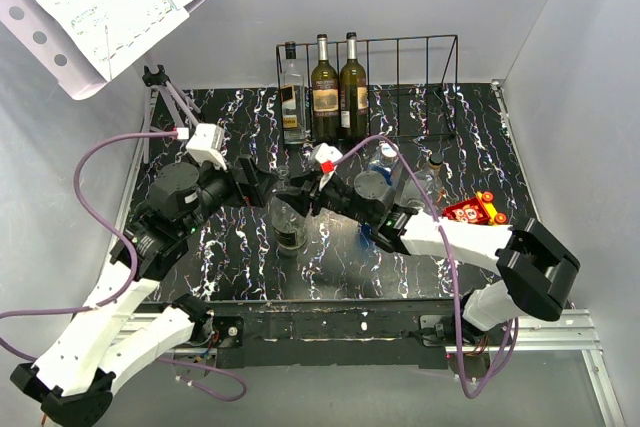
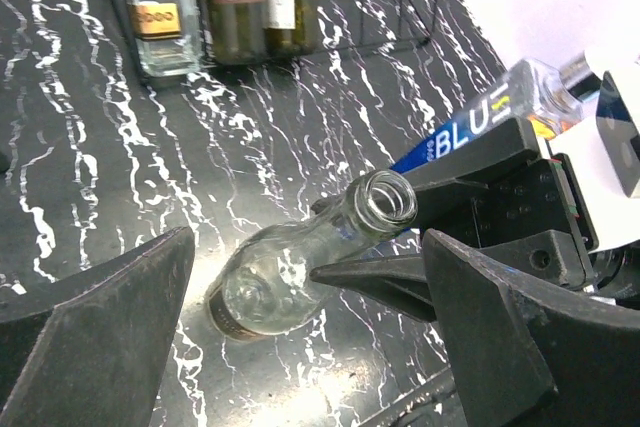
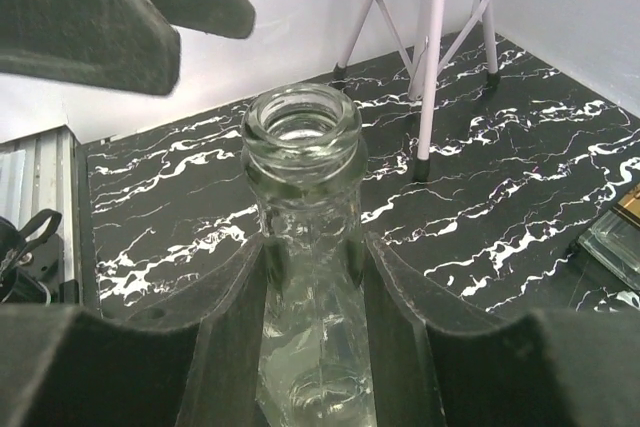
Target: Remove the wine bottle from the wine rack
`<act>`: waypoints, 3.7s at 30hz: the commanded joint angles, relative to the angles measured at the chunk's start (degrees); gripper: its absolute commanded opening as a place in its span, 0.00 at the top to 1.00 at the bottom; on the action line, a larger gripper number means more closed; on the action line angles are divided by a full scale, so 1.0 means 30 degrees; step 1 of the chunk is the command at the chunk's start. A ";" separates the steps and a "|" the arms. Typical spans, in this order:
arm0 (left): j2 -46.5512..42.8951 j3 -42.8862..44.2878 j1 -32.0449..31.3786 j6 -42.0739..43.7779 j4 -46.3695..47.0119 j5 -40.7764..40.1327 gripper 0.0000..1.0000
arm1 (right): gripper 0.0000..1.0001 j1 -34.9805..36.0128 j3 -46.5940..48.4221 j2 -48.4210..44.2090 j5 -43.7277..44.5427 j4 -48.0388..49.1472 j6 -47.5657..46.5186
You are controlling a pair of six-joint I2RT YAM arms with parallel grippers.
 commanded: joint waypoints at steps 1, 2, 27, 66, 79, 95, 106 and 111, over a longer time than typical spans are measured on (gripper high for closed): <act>0.0430 -0.0342 0.0085 0.0739 0.0953 0.2367 0.02 | 0.51 0.0178 0.0293 -0.1862 0.0291 0.2456 0.0524; 0.0461 -0.0458 0.0085 0.0798 0.0983 0.2310 0.02 | 0.46 0.0178 0.0264 -0.1979 0.0466 0.2222 0.0612; 0.3213 -0.0694 -0.0003 0.2967 0.2214 0.2897 0.28 | 0.32 0.0178 -0.1405 -1.1790 0.3102 -0.7475 0.1463; 0.3185 -0.1485 0.7260 0.6014 0.5436 -0.8326 1.00 | 0.31 0.0178 -0.3370 -1.8680 0.7997 -1.0114 -0.0793; 0.4211 -0.0460 0.8376 0.5311 0.3974 -0.7712 0.64 | 0.31 0.0178 -0.2931 -1.9295 0.8494 -1.1547 -0.0619; 0.3185 0.6683 0.8376 0.3730 -0.1183 -0.1801 0.02 | 0.30 0.0178 -0.2433 -1.9880 0.8466 -1.2662 -0.0355; 0.8860 1.1634 0.3489 0.4079 -0.2502 -0.3868 0.09 | 0.30 0.0178 -0.2052 -2.1344 0.8612 -1.4596 -0.0207; 1.3401 1.4653 0.2545 0.3612 -0.1804 -0.4283 0.10 | 0.31 0.0178 -0.1904 -2.1990 0.8670 -1.5651 -0.0208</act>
